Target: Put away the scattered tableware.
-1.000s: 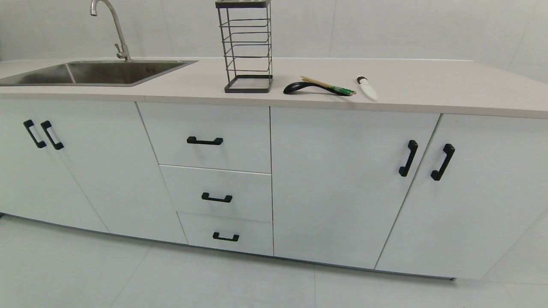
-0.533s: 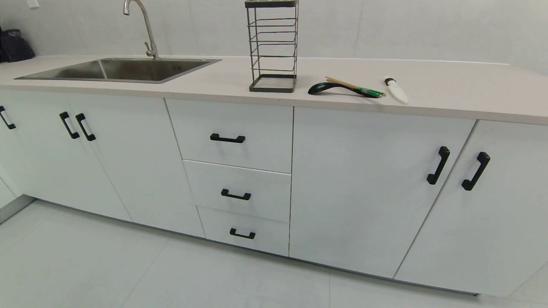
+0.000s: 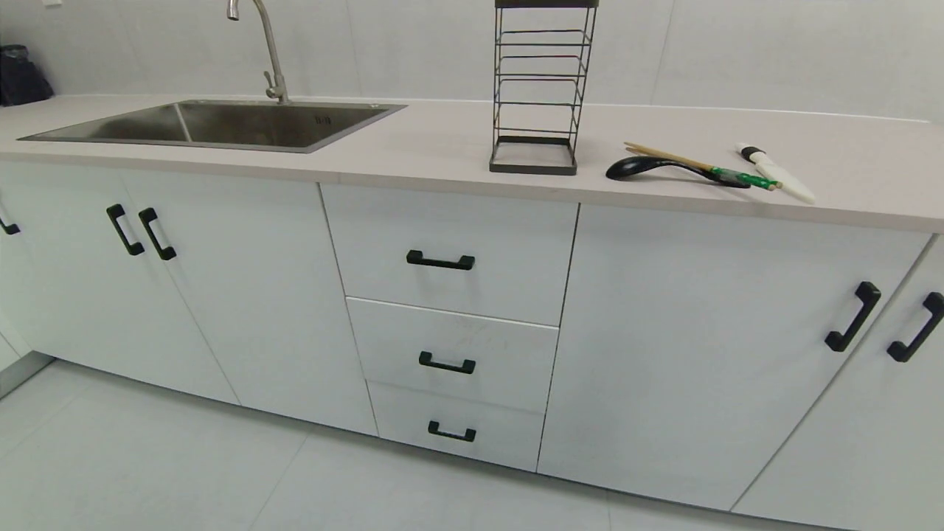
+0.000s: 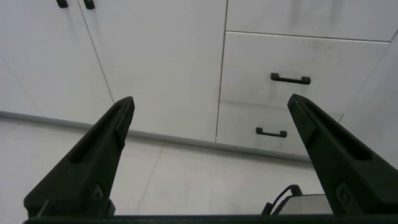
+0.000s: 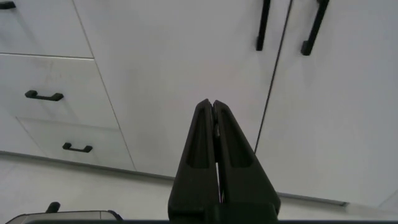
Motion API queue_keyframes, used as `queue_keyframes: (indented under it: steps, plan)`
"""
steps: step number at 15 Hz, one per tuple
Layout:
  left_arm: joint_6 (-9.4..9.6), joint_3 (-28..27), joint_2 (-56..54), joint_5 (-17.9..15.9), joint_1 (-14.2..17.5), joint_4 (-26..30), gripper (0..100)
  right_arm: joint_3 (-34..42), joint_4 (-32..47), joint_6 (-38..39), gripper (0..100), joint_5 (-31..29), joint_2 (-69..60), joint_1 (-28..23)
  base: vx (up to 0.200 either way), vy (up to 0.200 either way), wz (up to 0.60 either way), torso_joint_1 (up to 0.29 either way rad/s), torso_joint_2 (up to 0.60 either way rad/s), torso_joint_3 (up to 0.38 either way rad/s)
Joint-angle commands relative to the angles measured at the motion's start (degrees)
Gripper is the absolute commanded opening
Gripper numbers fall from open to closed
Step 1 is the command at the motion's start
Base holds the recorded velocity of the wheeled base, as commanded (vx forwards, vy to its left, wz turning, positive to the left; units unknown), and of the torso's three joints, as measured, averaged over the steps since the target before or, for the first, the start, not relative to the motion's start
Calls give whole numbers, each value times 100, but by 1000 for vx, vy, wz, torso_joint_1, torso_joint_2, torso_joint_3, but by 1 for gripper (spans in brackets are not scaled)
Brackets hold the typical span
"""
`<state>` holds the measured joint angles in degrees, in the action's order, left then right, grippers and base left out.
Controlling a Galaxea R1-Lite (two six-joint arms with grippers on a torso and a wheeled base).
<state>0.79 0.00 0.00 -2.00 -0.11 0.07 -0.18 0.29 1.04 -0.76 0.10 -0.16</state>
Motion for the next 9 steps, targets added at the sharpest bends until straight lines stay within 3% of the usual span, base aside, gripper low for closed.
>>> queue_keyframes:
  steps: [1, 4, 9]
  plan:
    - [0, 0, 0, -2, 2, -7, 100, 1, 15, 2, 0, -4, 8, -2, 0, -200, 0, 2, 2, 2]
    - [0, 0, 0, -2, 2, -7, 100, 1, 15, 2, 0, -4, 8, -2, 0, -200, 0, 4, 5, 2]
    - [-18, 0, 9, -2, 2, -7, 100, 1, 6, 2, 0, -4, 8, -2, 0, 0, 0, 0, 0, 0]
